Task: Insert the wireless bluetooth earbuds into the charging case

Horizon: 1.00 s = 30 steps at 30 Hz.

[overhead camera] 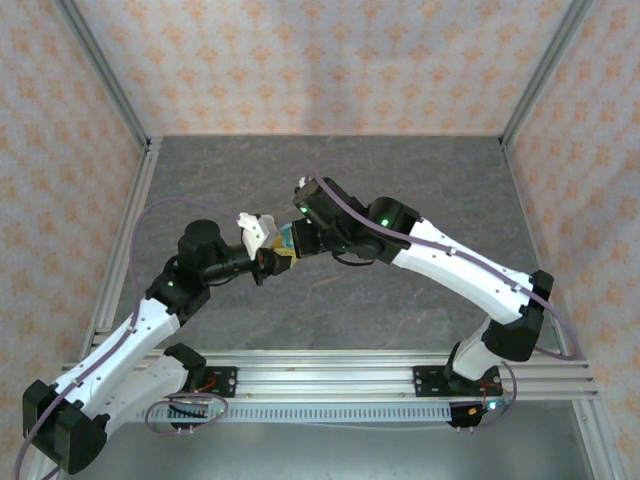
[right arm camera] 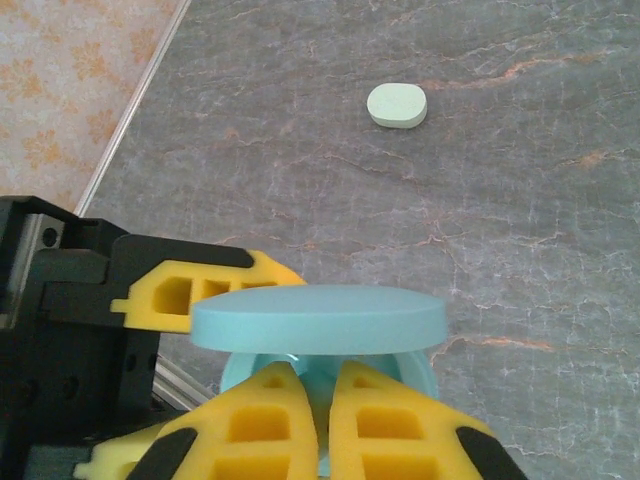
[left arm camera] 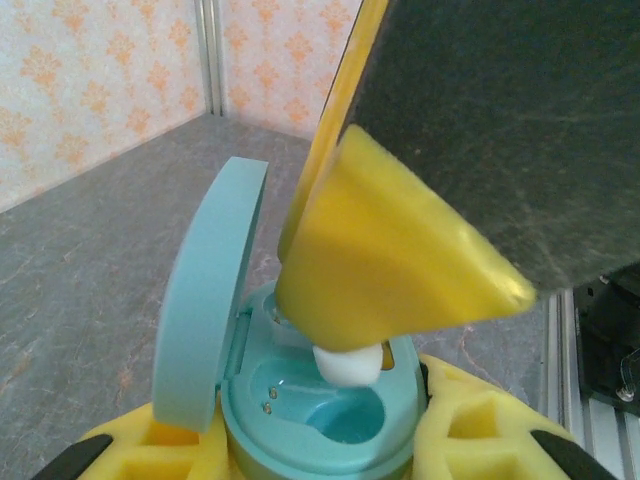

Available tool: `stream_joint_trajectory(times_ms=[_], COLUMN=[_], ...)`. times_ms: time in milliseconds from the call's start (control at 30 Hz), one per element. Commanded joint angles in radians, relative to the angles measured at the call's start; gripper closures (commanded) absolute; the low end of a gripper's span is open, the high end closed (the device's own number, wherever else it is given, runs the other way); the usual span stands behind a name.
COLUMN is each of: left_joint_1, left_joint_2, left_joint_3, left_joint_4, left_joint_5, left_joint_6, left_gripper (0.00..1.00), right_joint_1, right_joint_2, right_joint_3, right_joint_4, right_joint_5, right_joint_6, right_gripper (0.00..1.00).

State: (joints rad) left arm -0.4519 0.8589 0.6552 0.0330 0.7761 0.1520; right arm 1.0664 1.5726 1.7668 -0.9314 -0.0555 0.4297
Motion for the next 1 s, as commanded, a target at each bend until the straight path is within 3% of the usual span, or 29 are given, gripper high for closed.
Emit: stream_joint_trajectory(times_ms=[0,667,967], left_joint_1=[-0.010,-0.010,-0.010], left_joint_2=[0.013,0.024,0.022], left_joint_3=[0.039,0.056,0.054], left_joint_4=[0.009,-0.016,-0.021], left_joint_5=[-0.011,-0.014,-0.010], left_joint_6=[0.018,0.032,0.033], left_gripper=[1.00,1.00,1.00], right_joint_1=[0.016,0.025,0.026], right_joint_2=[0.015,0.112,0.123], right_joint_3=[0.038,0.160,0.187], right_joint_4=[-0.035,-0.198,-0.150], right_joint_5=[0.026,0.043,-0.019], right_joint_6=[-0.001,-0.063,-0.056], right_gripper=[0.92,0.87,0.69])
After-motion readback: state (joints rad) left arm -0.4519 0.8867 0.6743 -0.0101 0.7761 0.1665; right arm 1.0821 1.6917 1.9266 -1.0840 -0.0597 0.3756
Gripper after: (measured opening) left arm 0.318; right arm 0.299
